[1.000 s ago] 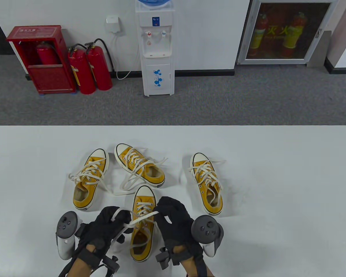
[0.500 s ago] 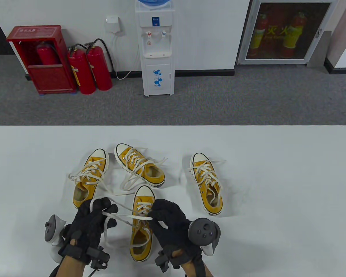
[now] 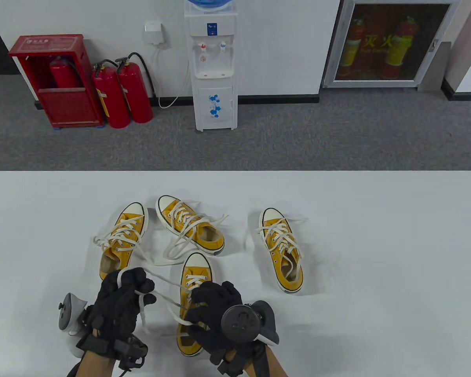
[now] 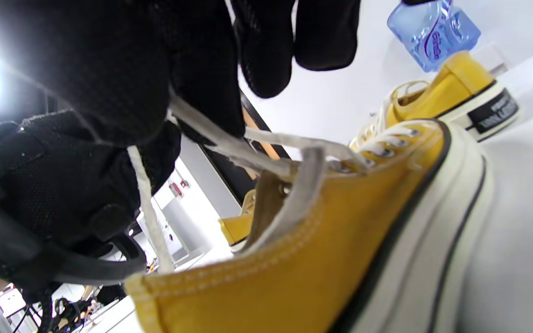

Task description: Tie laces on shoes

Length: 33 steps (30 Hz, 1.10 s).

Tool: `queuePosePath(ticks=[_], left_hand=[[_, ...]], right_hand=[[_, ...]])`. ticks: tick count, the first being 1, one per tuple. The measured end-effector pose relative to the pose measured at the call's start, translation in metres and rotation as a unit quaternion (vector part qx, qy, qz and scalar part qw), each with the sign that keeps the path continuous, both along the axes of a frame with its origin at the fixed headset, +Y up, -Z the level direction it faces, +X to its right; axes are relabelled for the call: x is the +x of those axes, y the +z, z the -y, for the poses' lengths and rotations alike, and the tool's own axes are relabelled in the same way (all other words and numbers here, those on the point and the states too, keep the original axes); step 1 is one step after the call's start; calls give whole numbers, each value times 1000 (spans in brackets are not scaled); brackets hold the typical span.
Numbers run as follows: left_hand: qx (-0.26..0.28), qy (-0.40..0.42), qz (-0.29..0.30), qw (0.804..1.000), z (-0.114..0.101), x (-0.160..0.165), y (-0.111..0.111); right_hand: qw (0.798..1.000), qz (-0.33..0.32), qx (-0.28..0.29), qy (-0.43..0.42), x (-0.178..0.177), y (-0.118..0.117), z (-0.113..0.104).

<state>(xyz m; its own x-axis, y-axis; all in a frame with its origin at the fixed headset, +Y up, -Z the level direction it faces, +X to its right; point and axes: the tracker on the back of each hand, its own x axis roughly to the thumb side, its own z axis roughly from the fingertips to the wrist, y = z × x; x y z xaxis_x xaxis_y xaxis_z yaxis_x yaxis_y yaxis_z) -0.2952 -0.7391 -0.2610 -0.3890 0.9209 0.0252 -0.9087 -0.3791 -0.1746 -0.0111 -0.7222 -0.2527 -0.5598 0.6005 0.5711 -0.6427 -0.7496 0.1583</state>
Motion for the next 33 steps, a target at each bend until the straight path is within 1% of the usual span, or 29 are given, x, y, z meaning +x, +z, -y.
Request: queuePosePath(ticks=[4,6,8,11,14,16,18,20,22,23,25,27,29,33], left_hand=[[11,-14,5,1000,-3,3,1],[17,-23,10,1000,-4,5,1],[24,-28,18,999,-5,7,1],[34,-36,37,998,-7,14,1],[50,-53,62,995,-10,21,2],[58,-61,71,994,-13,26,3],[67,-73,81,992,-14,31,5],[75,-86,90,989,-16,34,6],[80,-92,93,988,-17,36,6],[80,-95,95,988,-17,37,6],[82,-101,94,987,-17,37,7],[86,-109,91,986,-16,36,6],[89,-118,90,985,-15,34,6],[98,-149,81,981,-16,34,6]], right_hand=[[999,-2,-14,-28,9,-5,1],[999,16,-11,-46,12,-6,-1],[997,45,2,-61,14,-6,-3],[995,59,20,-75,12,-2,-8],[996,38,16,-74,5,0,-14],[997,14,-9,-78,-2,1,-15],[996,4,-27,-83,-6,-1,-15],[993,-30,-79,-78,-14,-4,-11],[987,-46,-125,-93,-19,-8,-6],[983,-63,-145,-97,-21,-10,-4],[978,-70,-162,-107,-26,-11,-2],[983,-60,-150,-81,-29,-11,-3],[985,-54,-146,-73,-32,-11,-3],[992,-14,-116,-54,-35,-12,-3]])
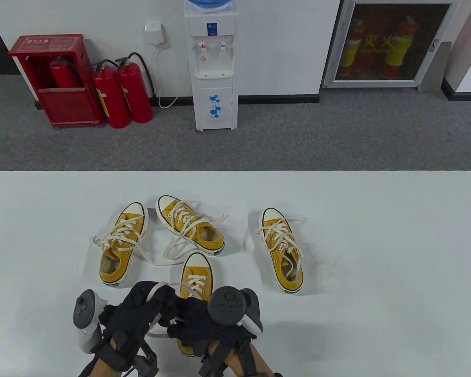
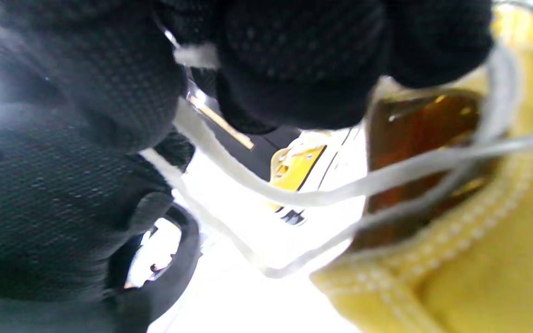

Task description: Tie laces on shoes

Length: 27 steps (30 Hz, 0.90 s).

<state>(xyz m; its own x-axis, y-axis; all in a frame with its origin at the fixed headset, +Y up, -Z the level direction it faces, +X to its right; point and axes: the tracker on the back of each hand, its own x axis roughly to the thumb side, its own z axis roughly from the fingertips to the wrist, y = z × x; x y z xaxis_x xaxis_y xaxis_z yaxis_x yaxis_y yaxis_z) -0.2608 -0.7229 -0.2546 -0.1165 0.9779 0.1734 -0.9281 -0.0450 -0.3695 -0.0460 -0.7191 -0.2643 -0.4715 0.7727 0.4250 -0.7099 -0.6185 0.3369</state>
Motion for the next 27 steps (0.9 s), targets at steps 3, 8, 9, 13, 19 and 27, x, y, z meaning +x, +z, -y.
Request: queuePosePath(ticks=[3,8,9,13,19,27], left_hand=[[13,-23,-15,1000,-3,0,2],[24,-45,-36,998,-6,-2,4],[21,-43,-38,998,-6,-2,4],[10,-32,-45,998,-4,-4,4],[-5,-4,-64,998,-2,-12,3],[-11,24,-102,994,-4,-25,2]], right_hand=[[1000,25,18,7,-1,-1,1],[998,62,15,-22,2,-6,4],[997,67,7,-35,4,-8,5],[995,61,-27,-75,8,-11,9],[987,51,-62,-141,16,-13,11],[988,79,-5,-135,35,-11,-4]])
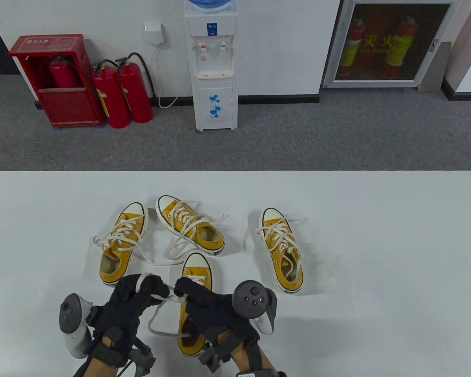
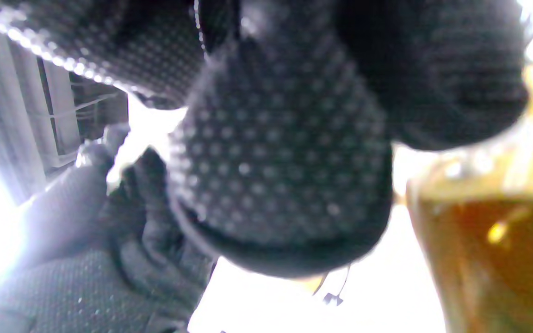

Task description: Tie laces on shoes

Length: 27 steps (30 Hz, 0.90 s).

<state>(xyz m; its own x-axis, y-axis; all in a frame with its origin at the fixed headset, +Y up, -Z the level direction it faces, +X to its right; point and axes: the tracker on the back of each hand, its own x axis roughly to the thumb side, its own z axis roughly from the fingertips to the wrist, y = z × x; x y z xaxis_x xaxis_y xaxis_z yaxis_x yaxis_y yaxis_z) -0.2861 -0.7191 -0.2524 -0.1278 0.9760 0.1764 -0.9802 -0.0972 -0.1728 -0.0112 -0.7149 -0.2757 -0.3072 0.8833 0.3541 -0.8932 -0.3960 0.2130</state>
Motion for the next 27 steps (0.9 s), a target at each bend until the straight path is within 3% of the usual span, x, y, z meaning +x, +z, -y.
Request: queuePosePath(ticks=[4,10,13,19,27], left_hand=[[-9,1,-23,1000,1,-8,-1],[-22,-10,-54,998,4,-16,-1],[-29,-25,-90,995,6,-21,-1],[-54,-52,-140,987,12,-31,-2],[-95,-98,-185,973,20,-40,-4]], right_hand=[[990,103,66,71,17,7,-17],[934,228,187,204,38,17,-31],[920,274,175,220,51,16,-30],[913,350,95,185,95,3,-17],[889,421,23,178,141,-5,-5]])
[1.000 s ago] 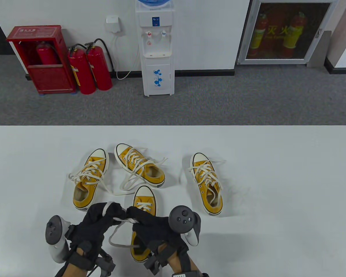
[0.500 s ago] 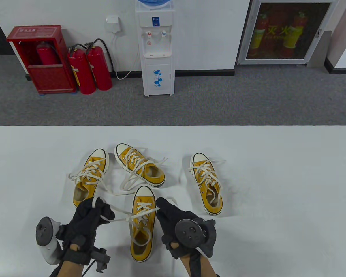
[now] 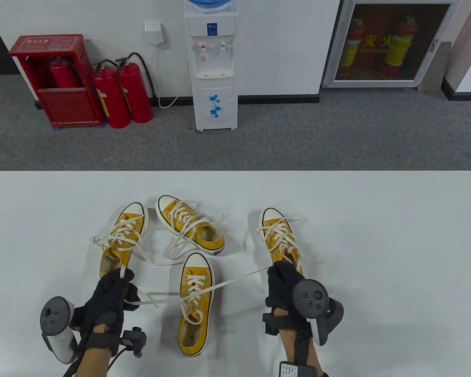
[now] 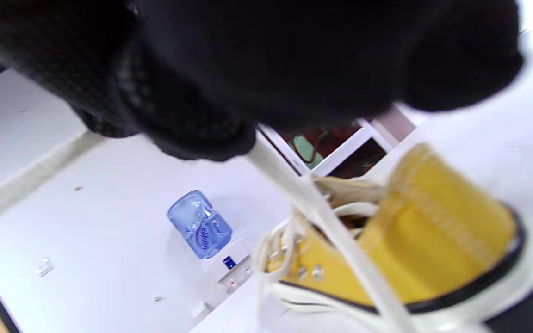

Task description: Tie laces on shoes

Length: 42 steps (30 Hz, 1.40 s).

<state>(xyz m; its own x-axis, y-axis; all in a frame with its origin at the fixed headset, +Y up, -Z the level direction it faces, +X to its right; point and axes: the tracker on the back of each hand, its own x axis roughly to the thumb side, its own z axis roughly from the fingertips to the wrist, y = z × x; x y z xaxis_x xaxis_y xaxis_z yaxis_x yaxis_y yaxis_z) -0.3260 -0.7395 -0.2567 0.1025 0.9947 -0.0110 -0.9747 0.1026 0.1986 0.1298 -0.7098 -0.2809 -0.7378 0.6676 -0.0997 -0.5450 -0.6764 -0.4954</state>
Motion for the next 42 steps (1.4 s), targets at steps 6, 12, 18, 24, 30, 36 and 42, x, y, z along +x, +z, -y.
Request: queuePosePath(ticks=[6,12,18,24,30,36,42], left_hand=[[-29,-76,-35,996,2,-8,-1],[-69,-91,-58,992,9,-19,-2],[-96,-101,-68,988,14,-28,-3],[-83,-89,-62,991,11,-26,-2],[-57,-74,-47,994,4,-19,-1],[-31,-60,-34,997,-4,-14,1],[-15,-51,-22,998,-9,-8,3]], right_hand=[[998,49,-37,13,20,-2,6],[992,94,-80,25,40,-5,18],[987,119,-111,2,58,-7,32],[991,95,-90,-34,56,-7,31],[996,73,-7,-46,45,1,10],[995,-76,68,7,-8,3,-8],[970,-213,-55,103,-88,2,11]])
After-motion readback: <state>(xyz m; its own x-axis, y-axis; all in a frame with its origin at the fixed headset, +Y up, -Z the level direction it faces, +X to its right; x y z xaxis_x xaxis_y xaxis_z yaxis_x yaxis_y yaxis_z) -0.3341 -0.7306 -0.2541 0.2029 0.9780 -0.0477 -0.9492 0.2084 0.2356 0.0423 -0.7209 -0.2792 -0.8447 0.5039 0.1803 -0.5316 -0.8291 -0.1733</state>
